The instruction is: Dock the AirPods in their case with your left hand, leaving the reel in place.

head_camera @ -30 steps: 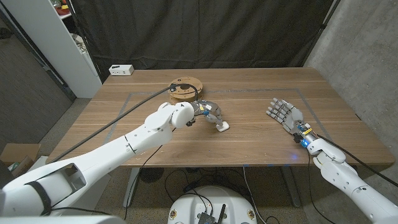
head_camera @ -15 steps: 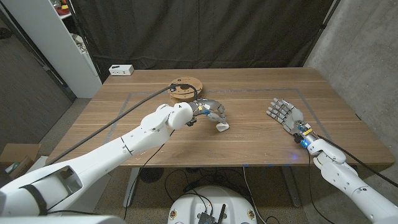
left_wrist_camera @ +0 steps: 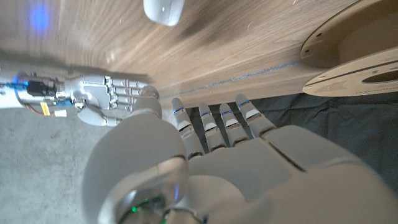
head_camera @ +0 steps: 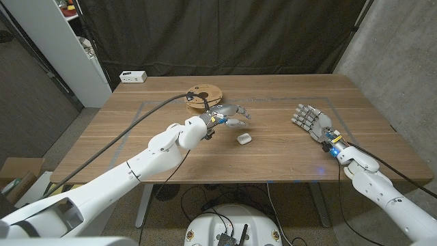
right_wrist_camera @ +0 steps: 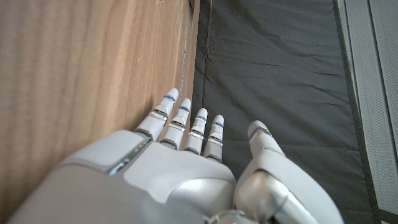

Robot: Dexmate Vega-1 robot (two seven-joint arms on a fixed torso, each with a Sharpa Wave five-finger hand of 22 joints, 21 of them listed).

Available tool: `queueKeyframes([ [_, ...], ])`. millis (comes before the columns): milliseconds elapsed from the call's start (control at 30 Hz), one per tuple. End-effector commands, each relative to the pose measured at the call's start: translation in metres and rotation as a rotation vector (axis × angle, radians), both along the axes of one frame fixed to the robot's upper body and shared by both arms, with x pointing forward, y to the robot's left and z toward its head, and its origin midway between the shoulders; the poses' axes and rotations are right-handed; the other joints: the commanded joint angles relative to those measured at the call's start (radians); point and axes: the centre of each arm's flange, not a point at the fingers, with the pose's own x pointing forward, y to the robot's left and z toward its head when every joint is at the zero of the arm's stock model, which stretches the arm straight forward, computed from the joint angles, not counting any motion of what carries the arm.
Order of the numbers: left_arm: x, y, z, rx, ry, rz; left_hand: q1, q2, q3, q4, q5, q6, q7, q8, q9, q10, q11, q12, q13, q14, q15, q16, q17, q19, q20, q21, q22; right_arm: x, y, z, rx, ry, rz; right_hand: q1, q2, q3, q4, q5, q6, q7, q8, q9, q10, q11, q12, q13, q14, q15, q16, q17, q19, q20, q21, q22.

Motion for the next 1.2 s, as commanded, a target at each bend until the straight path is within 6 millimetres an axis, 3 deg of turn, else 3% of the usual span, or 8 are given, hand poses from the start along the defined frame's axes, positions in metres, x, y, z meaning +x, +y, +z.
queueKeyframes([
  [33,-0.006,0.018,-0.012,-0.369,-0.027,-0.085,-0.020,0.003,0.018,0.003,0.007,-0.107,0.000,-0.001,-0.001,0.022,0.008,0.006,0.004,0.024,-0.062,0.004,0.003,0.021,-0.002,0.007,0.003,0.001,-0.006,0.029,-0.065,-0.041,-0.003,0.006,0.004,0.000,-0.006,0.001,0.005,0.001,0.002,0.002,-0.005,-0.010,-0.003,0.003,-0.007,-0.106,0.002,0.000,0.005,0.000,0.001,0.001],
  [400,0.008,0.032,-0.018,-0.702,0.011,-0.190,-0.044,0.018,0.030,0.017,0.009,-0.208,-0.001,0.001,-0.003,0.040,0.017,0.008,0.003,0.048,-0.064,0.006,0.004,0.037,0.008,0.009,0.003,0.001,-0.007,0.044,-0.074,-0.043,-0.014,0.008,0.004,-0.002,-0.009,0.001,0.001,-0.002,0.000,0.002,-0.011,-0.007,-0.005,0.002,-0.010,-0.108,0.002,0.000,0.005,0.000,0.001,0.001],
  [767,0.034,0.042,-0.021,-0.785,0.079,-0.197,-0.062,0.021,0.032,0.027,0.009,-0.221,-0.003,0.010,-0.002,0.047,0.018,0.008,0.004,0.056,-0.065,0.005,0.005,0.041,0.013,0.009,0.004,0.027,0.010,0.053,-0.087,0.016,0.020,0.006,0.004,-0.005,-0.008,0.000,0.002,-0.004,0.000,0.002,-0.010,-0.009,-0.004,0.002,-0.011,-0.108,0.002,0.001,0.005,0.000,0.001,0.001],
  [1200,0.062,0.075,0.011,-0.803,0.055,-0.245,-0.076,0.019,0.033,0.034,0.009,-0.229,-0.003,0.013,-0.002,0.045,0.019,0.006,0.003,0.052,-0.064,0.001,0.005,0.038,0.017,0.007,0.004,0.057,0.039,0.083,-0.078,-0.008,-0.003,0.000,0.001,-0.006,-0.005,0.000,0.000,-0.003,-0.001,0.002,-0.010,-0.007,-0.004,0.002,-0.008,-0.106,0.002,-0.001,0.005,0.000,0.001,0.001],
])
